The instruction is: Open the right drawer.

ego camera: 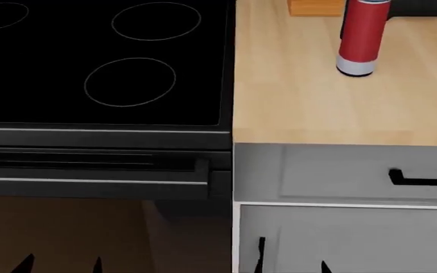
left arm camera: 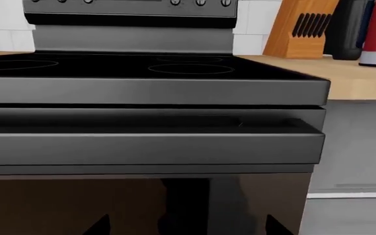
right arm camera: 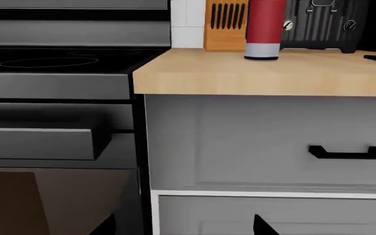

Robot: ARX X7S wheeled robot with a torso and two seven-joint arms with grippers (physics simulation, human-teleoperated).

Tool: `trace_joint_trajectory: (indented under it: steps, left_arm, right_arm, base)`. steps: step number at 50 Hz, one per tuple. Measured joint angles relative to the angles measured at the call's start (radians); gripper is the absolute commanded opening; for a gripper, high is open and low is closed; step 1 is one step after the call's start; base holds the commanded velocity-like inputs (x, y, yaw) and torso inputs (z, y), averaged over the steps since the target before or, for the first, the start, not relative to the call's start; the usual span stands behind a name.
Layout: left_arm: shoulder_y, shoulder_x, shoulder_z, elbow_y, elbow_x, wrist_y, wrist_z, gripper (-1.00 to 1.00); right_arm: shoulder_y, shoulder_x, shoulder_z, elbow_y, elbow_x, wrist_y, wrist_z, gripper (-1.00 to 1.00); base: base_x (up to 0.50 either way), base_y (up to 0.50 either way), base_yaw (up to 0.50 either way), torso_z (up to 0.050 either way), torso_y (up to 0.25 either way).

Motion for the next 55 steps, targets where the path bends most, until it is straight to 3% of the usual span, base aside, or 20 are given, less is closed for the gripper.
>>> trace_joint_trajectory:
  steps: [55]
  left_arm:
    - [-0.003,-0.040,0.049,0.005,-0.039,0.012,-0.039,1.00]
  right_arm:
    - [0.007,0.040,-0.047,0.006,0.038,-0.010,0.043,1.00]
  base:
    - [0.00,-0.28,0.00,0.000,0.000]
